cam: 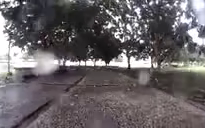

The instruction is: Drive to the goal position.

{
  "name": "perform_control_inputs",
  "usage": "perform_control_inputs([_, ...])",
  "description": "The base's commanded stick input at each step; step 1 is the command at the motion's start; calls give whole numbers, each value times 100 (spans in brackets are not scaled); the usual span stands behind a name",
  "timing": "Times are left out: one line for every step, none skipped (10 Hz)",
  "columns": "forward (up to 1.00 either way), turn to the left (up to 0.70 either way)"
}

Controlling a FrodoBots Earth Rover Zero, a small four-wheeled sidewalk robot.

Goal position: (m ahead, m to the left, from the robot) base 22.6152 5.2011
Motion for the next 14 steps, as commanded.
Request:
perform_control_inputs([70, 0])
perform_control_inputs([70, 0])
perform_control_inputs([70, 0])
perform_control_inputs([70, 0])
perform_control_inputs([70, 0])
perform_control_inputs([70, 0])
perform_control_inputs([70, 0])
perform_control_inputs([70, 0])
perform_control_inputs([70, 0])
perform_control_inputs([70, 0])
perform_control_inputs([70, 0])
perform_control_inputs([70, 0])
perform_control_inputs([70, 0])
perform_control_inputs([70, 0])
